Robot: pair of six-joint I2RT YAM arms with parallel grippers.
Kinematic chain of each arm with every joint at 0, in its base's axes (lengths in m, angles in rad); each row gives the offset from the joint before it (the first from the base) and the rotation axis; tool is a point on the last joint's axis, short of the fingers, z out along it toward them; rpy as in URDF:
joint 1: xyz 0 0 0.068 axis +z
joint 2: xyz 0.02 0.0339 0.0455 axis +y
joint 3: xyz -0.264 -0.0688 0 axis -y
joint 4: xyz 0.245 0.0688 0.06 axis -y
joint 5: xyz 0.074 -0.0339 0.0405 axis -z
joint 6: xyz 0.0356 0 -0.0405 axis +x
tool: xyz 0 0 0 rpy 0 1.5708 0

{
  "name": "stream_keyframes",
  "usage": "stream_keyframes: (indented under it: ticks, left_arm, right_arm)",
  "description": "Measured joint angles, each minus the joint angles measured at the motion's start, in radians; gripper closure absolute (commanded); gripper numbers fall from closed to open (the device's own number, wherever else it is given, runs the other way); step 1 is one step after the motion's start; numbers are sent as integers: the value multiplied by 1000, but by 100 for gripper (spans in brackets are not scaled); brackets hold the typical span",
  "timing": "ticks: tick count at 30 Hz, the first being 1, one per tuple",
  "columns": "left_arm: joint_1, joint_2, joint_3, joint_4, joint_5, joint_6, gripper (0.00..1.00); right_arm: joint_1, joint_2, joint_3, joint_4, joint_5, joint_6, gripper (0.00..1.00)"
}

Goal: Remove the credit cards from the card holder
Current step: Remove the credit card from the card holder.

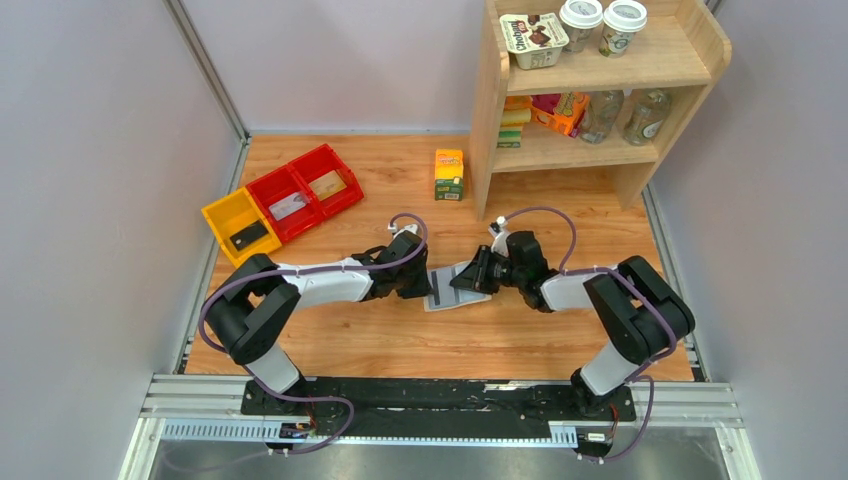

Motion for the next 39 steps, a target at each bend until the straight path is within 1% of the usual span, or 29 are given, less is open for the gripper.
stream_keyframes:
  ticks: [7,9,13,15,20,25,39]
  left_arm:
    - [2,0,2,-19,-2,3,88]
    - [3,-1,3,-29,-6,4,88]
    - [8,-5,6,-47,-12,10,89]
    - [8,-6,8,-55,-16,11,92]
    - [7,-7,16,-76,-28,17,100]
    - [3,-8,21,-88,-40,23,100]
    - [-5,-6,23,-77,-55,30,100]
  right_arm:
    - [8,90,22,53,-4,0,80]
    - [11,110,34,64,-11,0,81]
    - [11,139,44,96,-29,3,94]
    - [11,143,44,102,-29,3,100]
    - [11,143,44,102,-30,-1,100]
    - [5,143,43,103,-42,-1,100]
    - [-55,143,6,108,-158,17,100]
